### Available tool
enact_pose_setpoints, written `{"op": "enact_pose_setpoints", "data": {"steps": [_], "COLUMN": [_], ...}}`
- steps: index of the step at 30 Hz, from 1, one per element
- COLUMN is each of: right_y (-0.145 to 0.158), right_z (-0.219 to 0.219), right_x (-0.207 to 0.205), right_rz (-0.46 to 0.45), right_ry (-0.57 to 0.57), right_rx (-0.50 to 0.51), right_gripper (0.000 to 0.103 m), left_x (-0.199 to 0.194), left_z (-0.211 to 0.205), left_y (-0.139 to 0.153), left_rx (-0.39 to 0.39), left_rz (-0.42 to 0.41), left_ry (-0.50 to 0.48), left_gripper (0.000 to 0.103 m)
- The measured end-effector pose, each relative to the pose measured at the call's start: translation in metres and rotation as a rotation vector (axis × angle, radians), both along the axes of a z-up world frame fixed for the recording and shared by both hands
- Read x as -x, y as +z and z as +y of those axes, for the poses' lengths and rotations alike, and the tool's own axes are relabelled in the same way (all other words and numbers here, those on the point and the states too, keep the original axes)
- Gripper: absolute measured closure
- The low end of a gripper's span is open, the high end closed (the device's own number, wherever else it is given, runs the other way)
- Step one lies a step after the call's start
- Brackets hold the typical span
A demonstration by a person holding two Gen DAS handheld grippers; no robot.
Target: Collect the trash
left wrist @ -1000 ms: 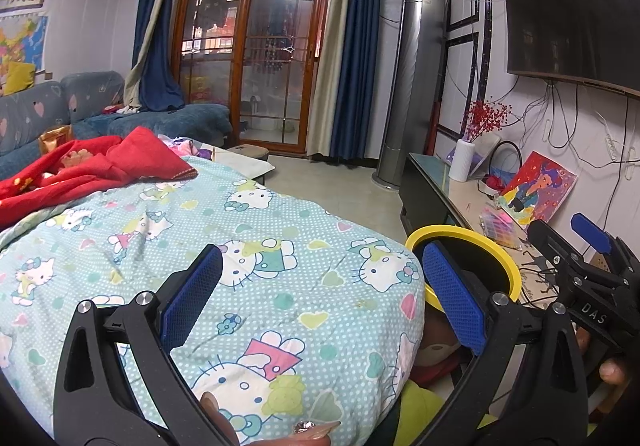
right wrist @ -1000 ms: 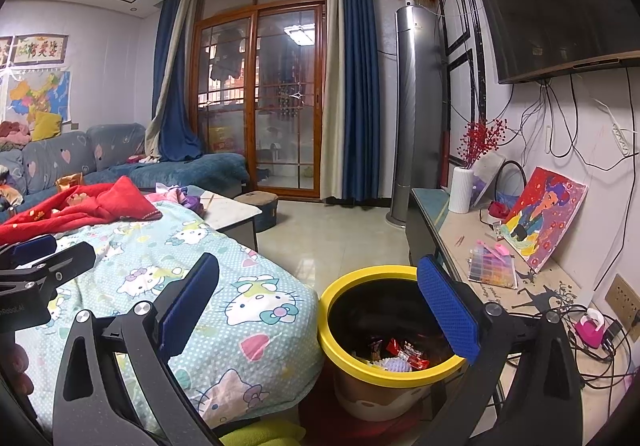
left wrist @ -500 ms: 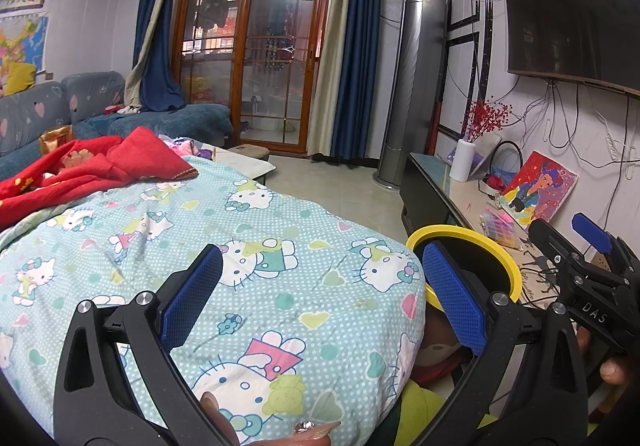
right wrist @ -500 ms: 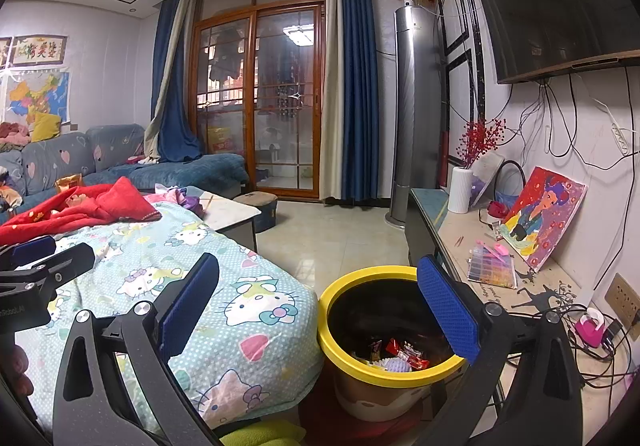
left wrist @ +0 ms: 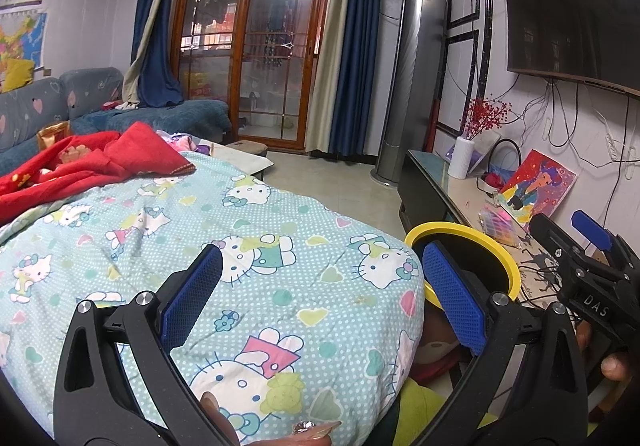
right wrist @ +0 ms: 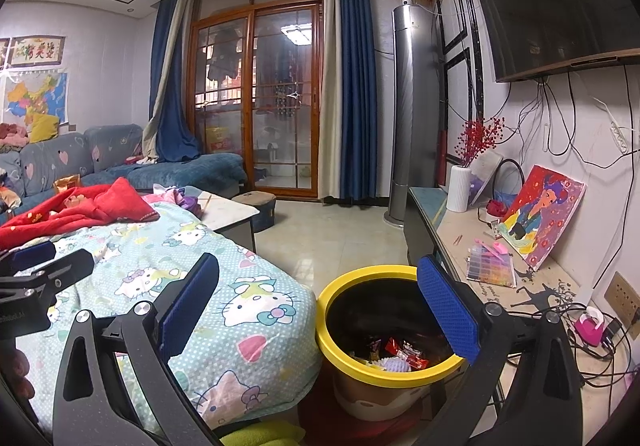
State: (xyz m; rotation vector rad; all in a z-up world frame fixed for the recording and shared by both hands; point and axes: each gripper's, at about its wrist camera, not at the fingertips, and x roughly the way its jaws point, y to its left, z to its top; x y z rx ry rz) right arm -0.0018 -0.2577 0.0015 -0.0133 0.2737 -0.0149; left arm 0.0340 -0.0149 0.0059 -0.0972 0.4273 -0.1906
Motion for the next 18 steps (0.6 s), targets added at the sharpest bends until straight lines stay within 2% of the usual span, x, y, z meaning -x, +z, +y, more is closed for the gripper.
{"op": "enact_pose_setpoints", "data": {"steps": [6,10,13,15,16,18], "right_y": [0.003,0.01,0.012,0.01,0.006,-0.004], "right_z": [0.006,0.034,0.087,0.13,0.164,0.237], "right_x": [-0.009,-0.021,-0.035,-0.041,-0.045,-0.049], "right_rz": [0.037,0.071,0.129,0.185,0.234,0.33], "right_ry": [0.009,0.114,0.282,0.406,0.491,0.654], "right_rx": [-0.023,-0.029,-0.032,-0.006,0.016,0.041], "right_gripper": [0.006,0.006,0.006,0.006,0.006,0.006], "left_x": [-0.004,0.002,0.012,0.026,0.034,0.048], "left_z": [0.012,0.049,0.115,0.174,0.202,0.262], "left_y": [-0.003,0.0,-0.002,-0.009,-0.014,-0.029], "left_rx": [-0.006,0.046,0.048,0.03,0.019,0.007], "left_rz": [0.034,0.058,0.11,0.148,0.165,0.256], "left_ry": [0.069,0.14,0.304,0.461,0.541,0.705], "left_gripper": [0.011,0.011,0.011,0.011,0.011,0.011]}}
